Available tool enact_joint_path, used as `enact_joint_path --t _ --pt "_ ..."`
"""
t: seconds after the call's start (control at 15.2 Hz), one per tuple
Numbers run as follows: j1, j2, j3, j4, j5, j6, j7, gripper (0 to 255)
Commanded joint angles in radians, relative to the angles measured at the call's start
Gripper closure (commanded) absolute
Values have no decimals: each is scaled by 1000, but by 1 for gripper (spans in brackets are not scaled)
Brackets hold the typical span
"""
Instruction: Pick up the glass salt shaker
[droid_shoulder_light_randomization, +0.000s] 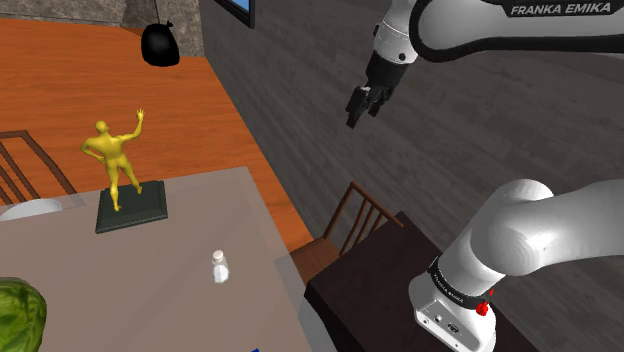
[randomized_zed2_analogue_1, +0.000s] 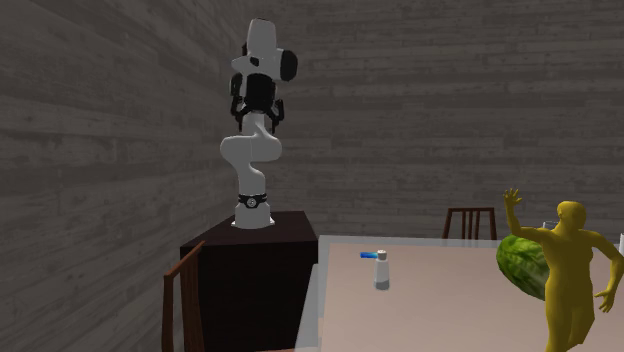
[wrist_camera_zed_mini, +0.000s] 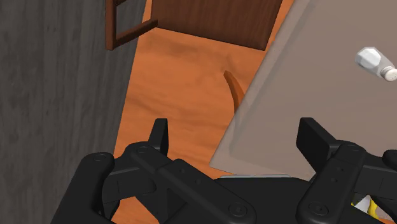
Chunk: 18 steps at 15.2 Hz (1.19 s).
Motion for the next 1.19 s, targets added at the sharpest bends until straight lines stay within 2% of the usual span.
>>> enact_joint_path --t 0.0,0.66,0.92,1.12 --pt "14 16 37 -36 16 54 44 0" --pt "52 233 241 -92 53 330 274 0" --pt "40 362 333 -72 22 436 388 0" --pt "17 471 406 -42 -37 508 494 0"
